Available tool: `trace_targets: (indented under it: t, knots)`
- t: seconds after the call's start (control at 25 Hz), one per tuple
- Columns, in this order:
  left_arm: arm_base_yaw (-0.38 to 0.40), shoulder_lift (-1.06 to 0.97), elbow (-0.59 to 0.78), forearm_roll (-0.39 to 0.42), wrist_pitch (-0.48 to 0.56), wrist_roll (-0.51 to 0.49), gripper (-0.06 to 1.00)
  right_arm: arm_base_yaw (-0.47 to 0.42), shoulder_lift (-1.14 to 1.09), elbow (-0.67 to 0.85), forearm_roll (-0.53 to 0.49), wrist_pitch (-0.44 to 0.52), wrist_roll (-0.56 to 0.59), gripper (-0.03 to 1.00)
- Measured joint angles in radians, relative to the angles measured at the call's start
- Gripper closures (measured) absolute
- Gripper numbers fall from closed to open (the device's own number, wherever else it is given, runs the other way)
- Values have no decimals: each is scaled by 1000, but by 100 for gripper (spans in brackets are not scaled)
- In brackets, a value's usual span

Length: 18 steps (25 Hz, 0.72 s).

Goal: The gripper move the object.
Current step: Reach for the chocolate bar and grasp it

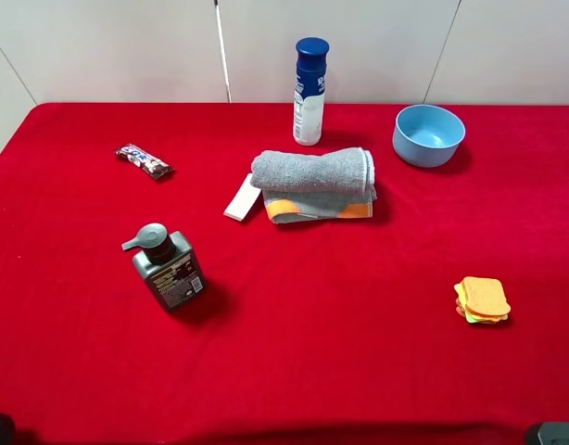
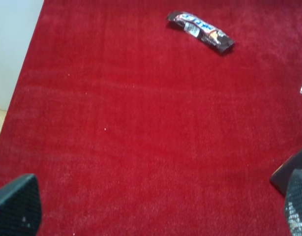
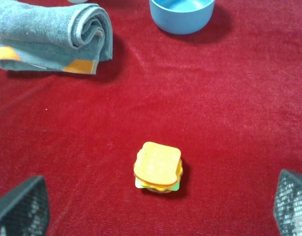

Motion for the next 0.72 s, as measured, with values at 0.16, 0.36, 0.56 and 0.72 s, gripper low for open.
trace_targets:
  t: [0.16,0.36,0.56,0.72]
  knots:
    - [0,5,-8,3,-6,6,-4,0,0,0,0,0,0,27]
    - [0,101,-42,6,-25,7,-4,0,0,0,0,0,0,27]
    - [0,266,-110,26,-60,27,-4,0,0,0,0,0,0,27]
    - [0,413,-169,28,-81,32,-4,0,0,0,0,0,0,27]
